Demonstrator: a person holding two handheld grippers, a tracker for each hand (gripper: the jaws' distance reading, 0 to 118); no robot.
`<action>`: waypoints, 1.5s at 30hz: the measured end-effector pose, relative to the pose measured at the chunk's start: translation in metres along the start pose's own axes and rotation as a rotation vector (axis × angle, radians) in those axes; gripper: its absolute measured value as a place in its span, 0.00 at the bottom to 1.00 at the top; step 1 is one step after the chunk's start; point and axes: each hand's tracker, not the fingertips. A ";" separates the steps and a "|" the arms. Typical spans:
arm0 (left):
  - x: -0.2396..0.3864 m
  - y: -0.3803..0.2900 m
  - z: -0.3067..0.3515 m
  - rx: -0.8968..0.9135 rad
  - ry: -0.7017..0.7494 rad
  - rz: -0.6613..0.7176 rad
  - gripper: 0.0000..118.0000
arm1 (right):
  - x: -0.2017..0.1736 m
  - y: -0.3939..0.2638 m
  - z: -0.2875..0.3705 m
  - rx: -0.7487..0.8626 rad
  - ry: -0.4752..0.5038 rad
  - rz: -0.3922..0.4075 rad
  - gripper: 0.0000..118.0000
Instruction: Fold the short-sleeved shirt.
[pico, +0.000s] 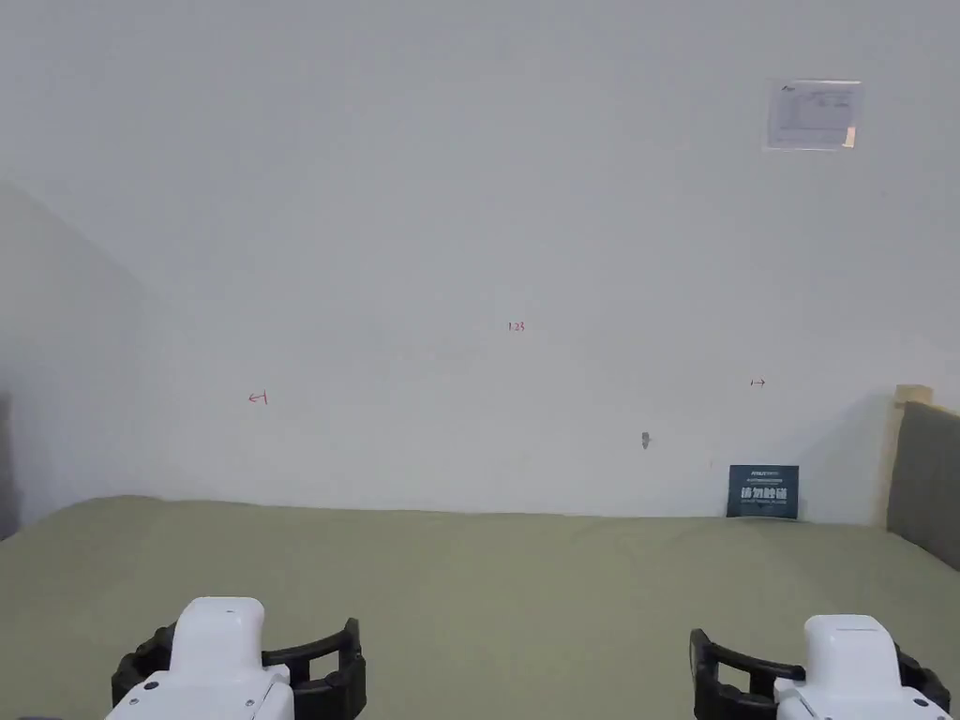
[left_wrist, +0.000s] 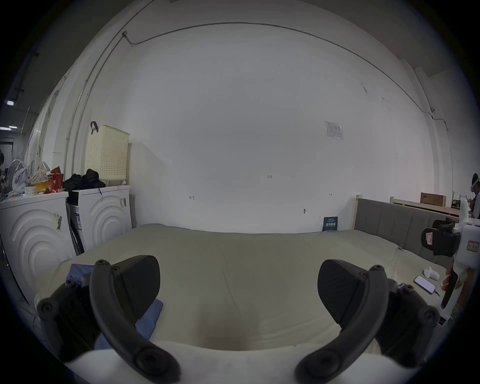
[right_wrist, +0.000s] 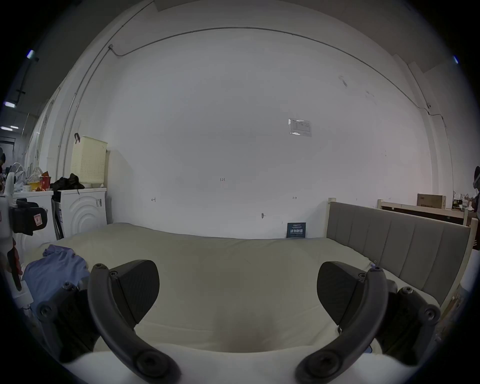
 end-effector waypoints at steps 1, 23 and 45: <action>0.000 0.000 0.000 0.000 0.000 0.000 1.00 | 0.000 0.000 0.000 0.000 0.001 0.001 1.00; 0.000 0.003 0.002 -0.001 -0.003 0.004 1.00 | -0.001 0.002 0.000 -0.003 0.003 0.018 1.00; 0.001 0.004 0.004 -0.004 -0.005 0.008 1.00 | 0.000 0.005 0.006 0.007 0.001 0.022 1.00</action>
